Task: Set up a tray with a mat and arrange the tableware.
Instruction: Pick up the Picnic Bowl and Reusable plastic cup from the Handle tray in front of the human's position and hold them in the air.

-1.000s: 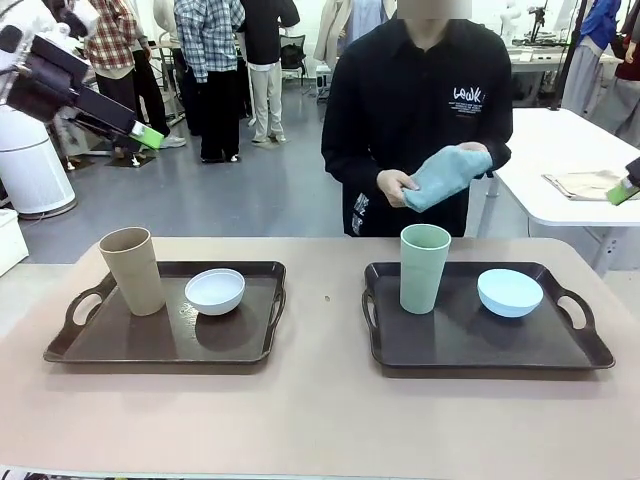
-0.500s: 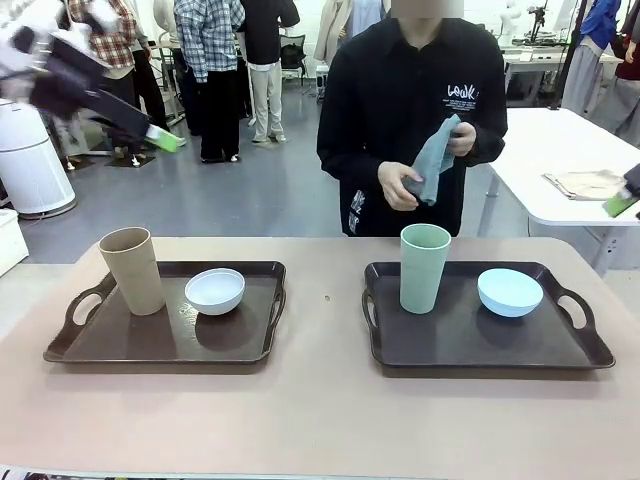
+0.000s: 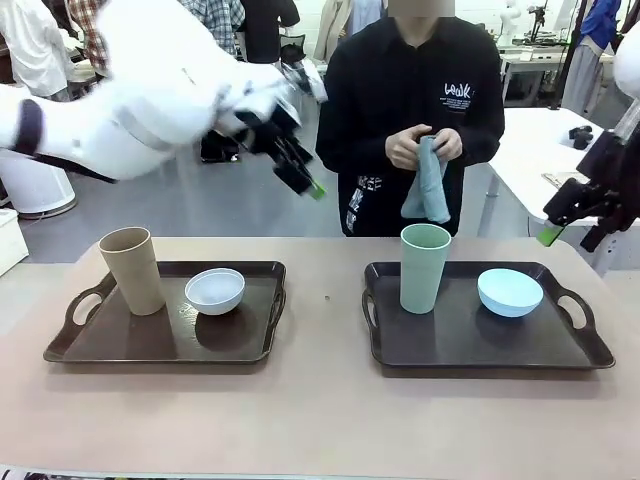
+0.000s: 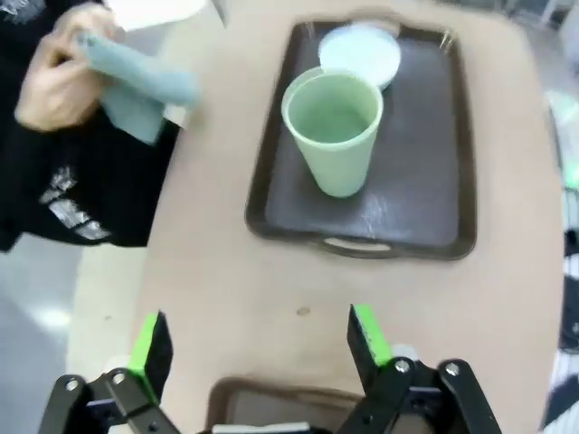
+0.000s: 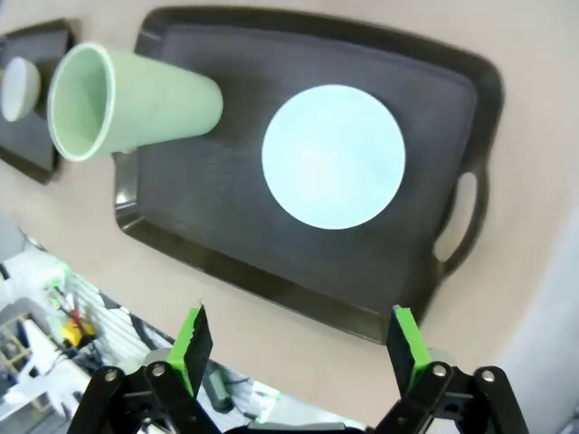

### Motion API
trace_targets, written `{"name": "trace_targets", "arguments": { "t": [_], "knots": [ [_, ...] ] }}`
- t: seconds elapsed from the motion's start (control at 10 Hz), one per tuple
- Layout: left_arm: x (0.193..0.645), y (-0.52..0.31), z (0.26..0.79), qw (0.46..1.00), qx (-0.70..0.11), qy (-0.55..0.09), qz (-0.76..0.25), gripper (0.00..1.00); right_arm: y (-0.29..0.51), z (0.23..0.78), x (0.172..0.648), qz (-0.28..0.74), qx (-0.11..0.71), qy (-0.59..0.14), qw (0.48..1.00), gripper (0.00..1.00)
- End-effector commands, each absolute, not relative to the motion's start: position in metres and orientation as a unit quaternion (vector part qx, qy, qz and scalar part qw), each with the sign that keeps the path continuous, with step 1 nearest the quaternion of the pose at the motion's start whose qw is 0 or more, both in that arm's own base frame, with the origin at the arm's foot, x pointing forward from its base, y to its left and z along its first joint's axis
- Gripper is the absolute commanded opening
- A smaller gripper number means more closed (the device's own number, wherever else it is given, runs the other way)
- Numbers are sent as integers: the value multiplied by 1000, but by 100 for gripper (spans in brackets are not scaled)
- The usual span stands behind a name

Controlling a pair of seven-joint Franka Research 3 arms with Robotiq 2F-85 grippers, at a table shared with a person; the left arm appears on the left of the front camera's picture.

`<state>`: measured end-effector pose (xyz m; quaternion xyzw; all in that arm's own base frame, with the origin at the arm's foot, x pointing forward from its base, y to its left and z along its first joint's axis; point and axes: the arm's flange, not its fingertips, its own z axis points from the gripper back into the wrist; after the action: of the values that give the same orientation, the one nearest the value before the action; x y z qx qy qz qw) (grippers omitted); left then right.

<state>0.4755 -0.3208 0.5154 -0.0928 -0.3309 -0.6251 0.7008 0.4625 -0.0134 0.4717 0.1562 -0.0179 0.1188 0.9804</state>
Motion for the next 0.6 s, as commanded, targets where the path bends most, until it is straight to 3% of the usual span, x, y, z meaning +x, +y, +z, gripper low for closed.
{"name": "trace_targets", "arguments": {
  "t": [0.0, 0.1, 0.5],
  "knots": [
    [502, -333, 476, 719, -49, -290, -630, 100, -35, 469, 480, 66, 189, 2, 980, 100],
    [476, -321, 515, 701, -93, -331, -625, 100, -13, 472, 462, 119, 156, -18, 980, 100],
    [476, -321, 515, 701, -93, -331, -625, 100, -18, 471, 469, 108, 159, -13, 981, 100]
  ]
}}
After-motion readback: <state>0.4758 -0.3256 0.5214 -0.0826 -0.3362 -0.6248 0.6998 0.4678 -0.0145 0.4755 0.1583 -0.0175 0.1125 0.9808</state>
